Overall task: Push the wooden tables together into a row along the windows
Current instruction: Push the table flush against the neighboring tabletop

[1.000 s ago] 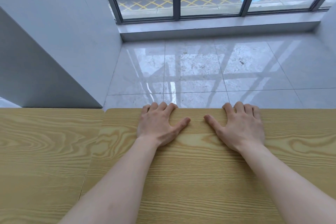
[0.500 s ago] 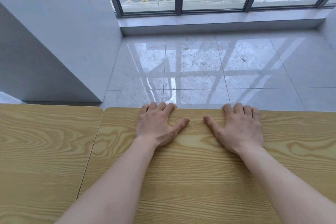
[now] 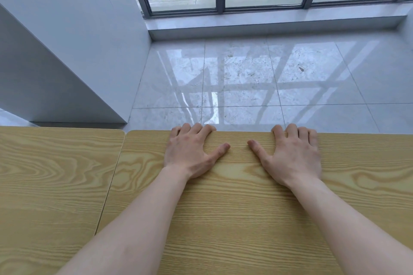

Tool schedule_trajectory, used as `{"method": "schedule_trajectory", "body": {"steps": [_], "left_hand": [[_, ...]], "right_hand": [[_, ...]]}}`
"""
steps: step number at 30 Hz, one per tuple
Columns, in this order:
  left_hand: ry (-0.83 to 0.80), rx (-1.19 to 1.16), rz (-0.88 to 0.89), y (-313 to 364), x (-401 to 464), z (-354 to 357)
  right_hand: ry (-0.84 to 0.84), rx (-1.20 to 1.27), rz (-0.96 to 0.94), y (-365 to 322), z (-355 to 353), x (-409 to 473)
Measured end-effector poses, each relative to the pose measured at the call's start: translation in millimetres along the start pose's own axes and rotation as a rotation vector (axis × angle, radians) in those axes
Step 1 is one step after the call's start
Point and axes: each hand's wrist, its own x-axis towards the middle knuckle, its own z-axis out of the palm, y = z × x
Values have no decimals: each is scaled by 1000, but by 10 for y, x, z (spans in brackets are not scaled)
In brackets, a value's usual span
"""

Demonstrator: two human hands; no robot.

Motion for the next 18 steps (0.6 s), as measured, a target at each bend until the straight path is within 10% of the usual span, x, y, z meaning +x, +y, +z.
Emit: {"method": "schedule_trajectory", "body": {"steps": [18], "left_hand": [[112, -37, -47, -87, -902, 5]], "right_hand": [[-44, 165, -135, -191, -193, -690]]}}
